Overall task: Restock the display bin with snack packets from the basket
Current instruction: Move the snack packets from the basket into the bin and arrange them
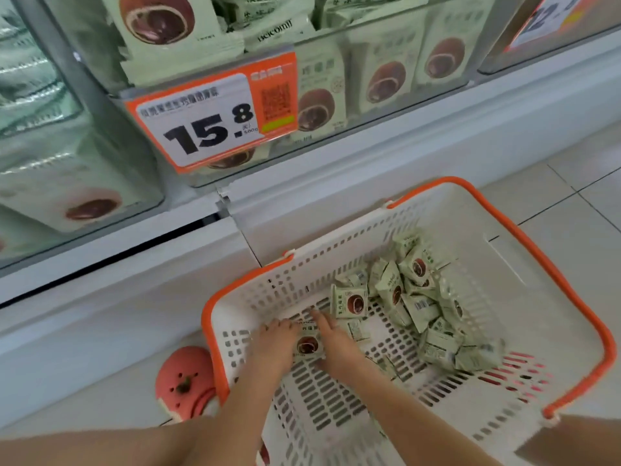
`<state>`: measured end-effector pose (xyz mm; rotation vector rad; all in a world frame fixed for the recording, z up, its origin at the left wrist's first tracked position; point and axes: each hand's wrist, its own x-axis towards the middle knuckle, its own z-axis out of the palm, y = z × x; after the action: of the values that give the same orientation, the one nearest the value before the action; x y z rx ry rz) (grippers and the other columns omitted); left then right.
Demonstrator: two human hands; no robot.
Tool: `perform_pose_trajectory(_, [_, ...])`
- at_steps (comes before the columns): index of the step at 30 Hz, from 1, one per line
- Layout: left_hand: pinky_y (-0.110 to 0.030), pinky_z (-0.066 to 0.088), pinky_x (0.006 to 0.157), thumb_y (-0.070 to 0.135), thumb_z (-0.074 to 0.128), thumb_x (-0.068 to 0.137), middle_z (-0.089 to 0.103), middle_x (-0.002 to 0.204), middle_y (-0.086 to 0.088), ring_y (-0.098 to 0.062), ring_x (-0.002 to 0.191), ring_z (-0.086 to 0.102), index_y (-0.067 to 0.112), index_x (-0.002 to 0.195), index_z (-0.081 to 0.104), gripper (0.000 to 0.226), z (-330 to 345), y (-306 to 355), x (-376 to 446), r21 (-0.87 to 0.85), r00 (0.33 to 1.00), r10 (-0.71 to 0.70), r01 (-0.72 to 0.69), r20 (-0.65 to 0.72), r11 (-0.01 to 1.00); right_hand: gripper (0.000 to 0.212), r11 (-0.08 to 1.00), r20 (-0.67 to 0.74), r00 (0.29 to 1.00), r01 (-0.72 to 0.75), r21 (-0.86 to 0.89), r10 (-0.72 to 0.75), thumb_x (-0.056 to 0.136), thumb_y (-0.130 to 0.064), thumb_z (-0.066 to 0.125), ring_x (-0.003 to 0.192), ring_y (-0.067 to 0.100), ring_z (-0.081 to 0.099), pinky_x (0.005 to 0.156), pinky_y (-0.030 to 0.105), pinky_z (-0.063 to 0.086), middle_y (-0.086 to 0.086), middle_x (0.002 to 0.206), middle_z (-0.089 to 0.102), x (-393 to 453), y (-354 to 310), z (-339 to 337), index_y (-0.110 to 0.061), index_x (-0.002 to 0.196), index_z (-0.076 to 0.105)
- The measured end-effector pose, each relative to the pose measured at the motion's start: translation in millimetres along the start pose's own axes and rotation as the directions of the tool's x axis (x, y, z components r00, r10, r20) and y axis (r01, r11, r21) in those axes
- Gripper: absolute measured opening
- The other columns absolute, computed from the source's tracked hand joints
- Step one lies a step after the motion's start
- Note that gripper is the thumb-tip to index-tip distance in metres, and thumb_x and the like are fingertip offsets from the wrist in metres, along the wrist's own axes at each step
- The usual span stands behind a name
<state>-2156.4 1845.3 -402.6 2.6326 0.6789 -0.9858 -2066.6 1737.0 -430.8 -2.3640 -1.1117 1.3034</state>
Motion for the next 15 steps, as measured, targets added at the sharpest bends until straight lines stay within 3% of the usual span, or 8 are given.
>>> perform_pose_trajectory(3, [-0.036,0.031,0.108,0.005,0.056,0.086,0.038,0.142,-0.007,-0.024,0.131,0.034,0.013,0.142,0.033,0.061,3,1,6,0.002,1.0,-0.016,0.016,0.024,1.0,0.101,0.986,0.01,0.999,0.034,-0.166,-0.032,0.08,0.003,0.063,0.133,0.032,0.039,0.103,0.041,0.042,0.002,0.16,0.005,16,-8,4,-0.034,0.151,0.001])
perform_pose_trajectory(8, [-0.043,0.03,0.107,0.014,0.059,0.085,0.042,0.138,-0.007,-0.025,0.129,0.036,0.013,0.139,0.036,0.059,-1,-4,5,0.103,0.997,-0.053,0.048,0.049,0.994,0.08,0.927,-0.04,0.998,0.032,-0.374,-0.05,0.082,0.0,0.061,0.125,0.031,0.045,0.093,0.041,0.046,0.007,0.15,0.027,20,-15,10,-0.017,0.148,0.019])
perform_pose_trajectory(12, [-0.044,0.022,0.114,0.033,0.069,0.08,0.022,0.153,-0.008,-0.027,0.138,0.026,0.012,0.151,0.005,0.098,-5,-4,0,0.026,0.996,-0.062,0.064,-0.065,0.998,0.074,0.955,-0.127,0.985,0.073,-0.288,-0.113,0.082,-0.018,0.066,0.122,0.026,0.048,0.092,0.037,0.048,0.003,0.147,0.033,6,-13,-10,-0.017,0.144,0.025])
perform_pose_trajectory(15, [-0.043,0.028,0.112,0.028,0.069,0.081,0.014,0.153,-0.009,-0.032,0.134,0.032,0.019,0.152,-0.001,0.1,-22,8,-9,-0.01,0.976,-0.005,0.003,-0.218,1.0,0.076,0.976,-0.137,0.975,0.154,-0.153,-0.175,0.08,-0.019,0.068,0.128,0.024,0.045,0.098,0.036,0.045,0.001,0.146,0.035,-9,-17,-36,-0.017,0.145,0.027])
